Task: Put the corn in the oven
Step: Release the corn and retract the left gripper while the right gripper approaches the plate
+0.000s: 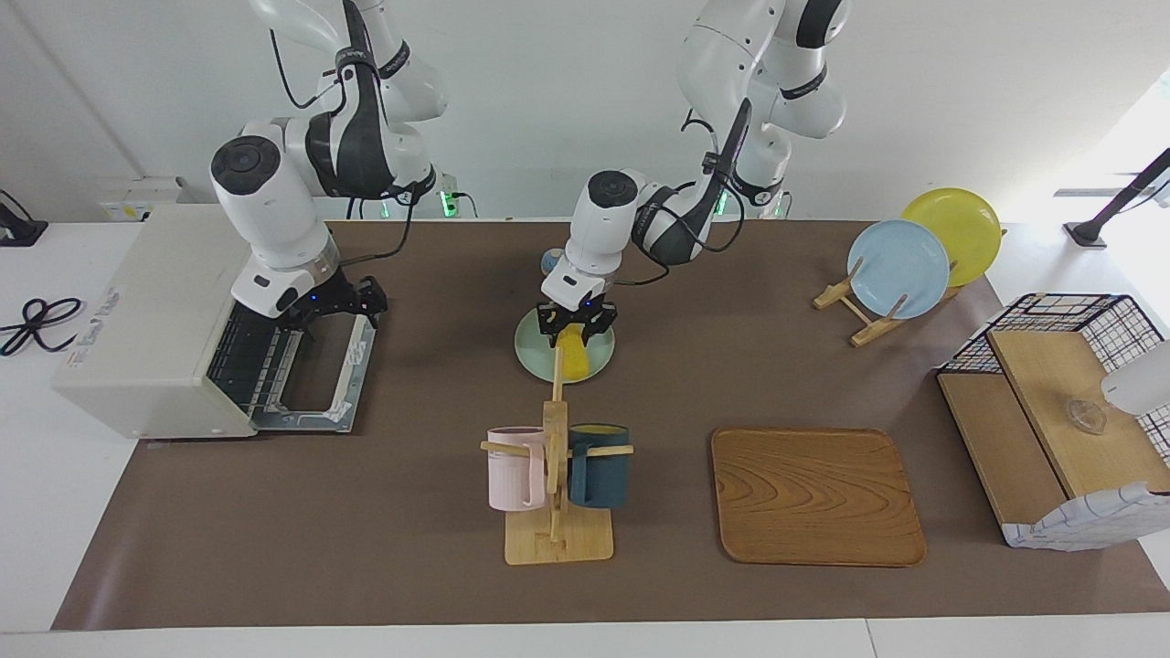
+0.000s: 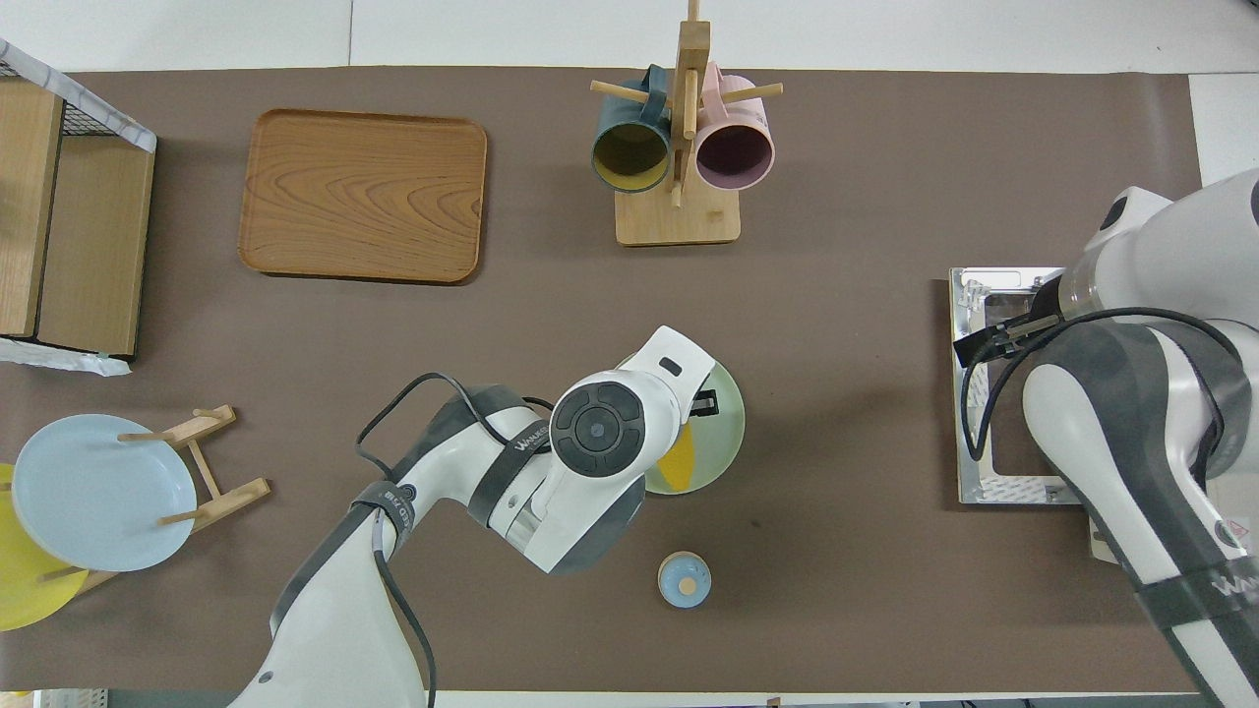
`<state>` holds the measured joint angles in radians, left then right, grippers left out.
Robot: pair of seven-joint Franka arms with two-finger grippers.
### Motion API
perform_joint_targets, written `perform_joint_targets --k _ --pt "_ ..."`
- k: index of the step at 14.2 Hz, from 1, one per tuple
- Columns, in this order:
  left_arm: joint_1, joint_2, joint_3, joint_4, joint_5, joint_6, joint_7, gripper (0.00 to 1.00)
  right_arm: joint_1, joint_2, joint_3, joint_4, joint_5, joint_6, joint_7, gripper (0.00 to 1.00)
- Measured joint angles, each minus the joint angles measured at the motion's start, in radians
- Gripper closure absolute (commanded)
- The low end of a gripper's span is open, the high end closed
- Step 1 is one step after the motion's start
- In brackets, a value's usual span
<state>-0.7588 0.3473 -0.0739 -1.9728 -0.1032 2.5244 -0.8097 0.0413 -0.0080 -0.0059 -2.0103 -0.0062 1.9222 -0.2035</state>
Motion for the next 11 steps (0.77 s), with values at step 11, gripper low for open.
perform_joint_targets --k 11 --pt "0.196 -0.231 0.026 0.084 0.0 -0.391 0.147 0.0 0.006 -0.023 0.175 0.027 0.094 -0.063 0.22 0.11"
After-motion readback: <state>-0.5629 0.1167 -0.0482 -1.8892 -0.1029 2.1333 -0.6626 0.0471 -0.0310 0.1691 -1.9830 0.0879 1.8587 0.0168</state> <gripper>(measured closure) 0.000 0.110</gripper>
